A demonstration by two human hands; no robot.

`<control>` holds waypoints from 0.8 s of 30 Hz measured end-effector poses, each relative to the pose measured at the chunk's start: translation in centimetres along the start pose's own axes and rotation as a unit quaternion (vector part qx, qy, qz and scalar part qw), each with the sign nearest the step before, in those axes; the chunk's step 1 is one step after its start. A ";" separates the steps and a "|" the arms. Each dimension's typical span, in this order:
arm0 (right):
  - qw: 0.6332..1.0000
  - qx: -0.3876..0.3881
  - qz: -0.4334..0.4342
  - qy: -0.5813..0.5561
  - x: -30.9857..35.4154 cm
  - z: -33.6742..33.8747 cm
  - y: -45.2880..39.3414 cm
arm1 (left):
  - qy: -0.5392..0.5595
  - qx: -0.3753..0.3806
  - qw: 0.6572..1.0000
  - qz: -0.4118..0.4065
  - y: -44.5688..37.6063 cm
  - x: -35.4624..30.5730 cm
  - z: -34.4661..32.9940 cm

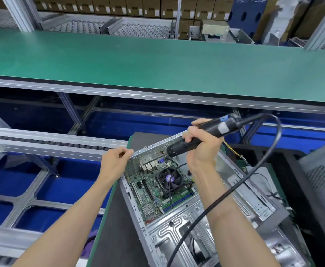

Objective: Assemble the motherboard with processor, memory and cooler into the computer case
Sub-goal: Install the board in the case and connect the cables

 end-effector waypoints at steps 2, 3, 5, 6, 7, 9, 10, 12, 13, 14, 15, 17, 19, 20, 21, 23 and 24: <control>0.998 0.042 0.005 0.043 -1.5 -0.4 0.7 | 0.012 -0.006 1.000 -0.003 -0.4 0.1 -0.1; 0.996 0.063 0.004 0.061 -2.2 -0.6 1.0 | 0.027 -0.007 1.000 -0.003 -0.5 0.4 -0.1; 0.992 0.091 -0.002 0.084 -3.8 -0.8 1.6 | 0.056 -0.009 0.998 -0.002 -0.4 0.7 -0.2; 0.991 0.099 -0.008 0.093 -4.5 -0.8 1.8 | 0.063 -0.010 0.998 -0.003 -0.4 0.8 -0.3; 0.989 0.106 -0.014 0.101 -5.2 -0.9 2.0 | 0.067 -0.011 0.998 -0.002 -0.4 0.8 -0.3; 0.987 0.116 -0.027 0.108 -6.3 -0.9 2.3 | 0.076 -0.014 0.997 0.003 -0.3 0.7 -0.4; 0.986 0.119 -0.032 0.109 -6.8 -0.9 2.4 | 0.081 -0.013 0.997 0.005 -0.3 0.7 -0.4; 0.985 0.126 -0.038 0.113 -7.4 -0.9 2.6 | 0.081 -0.012 0.997 0.000 -0.3 0.7 -0.4; 0.984 0.132 -0.040 0.113 -7.7 -1.0 2.7 | 0.079 -0.012 0.997 -0.002 -0.3 0.6 -0.4; 0.983 0.137 -0.044 0.112 -7.8 -1.1 2.8 | 0.079 -0.013 0.997 -0.003 -0.3 0.6 -0.4; 0.983 0.141 -0.047 0.111 -8.0 -1.2 3.0 | 0.080 -0.014 0.997 -0.004 -0.3 0.6 -0.5; 0.982 0.144 -0.053 0.113 -8.2 -1.3 3.1 | 0.084 -0.016 0.996 -0.006 -0.4 0.6 -0.5; 0.980 0.147 -0.058 0.118 -8.3 -1.4 3.2 | 0.086 -0.016 0.996 -0.004 -0.4 0.7 -0.5; 0.980 0.148 -0.061 0.120 -8.4 -1.5 3.3 | 0.086 -0.016 0.996 -0.004 -0.4 0.7 -0.5; 0.979 0.149 -0.064 0.120 -8.5 -1.6 3.4 | 0.087 -0.016 0.996 -0.004 -0.4 0.8 -0.5; 0.980 0.149 -0.068 0.117 -8.7 -1.6 3.5 | 0.090 -0.016 0.996 -0.003 -0.4 0.7 -0.6; 0.980 0.148 -0.068 0.114 -8.9 -1.7 3.5 | 0.091 -0.015 0.996 -0.003 -0.4 0.7 -0.6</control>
Point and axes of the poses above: each hand's wrist, its own y-axis away from the middle knuckle, its own z-axis out of the back of the hand, x = y × z, the point moved 4 cm from there along -y, towards the middle knuckle, and after that the axes turned 6 degrees about -y, right-handed, at the moved point
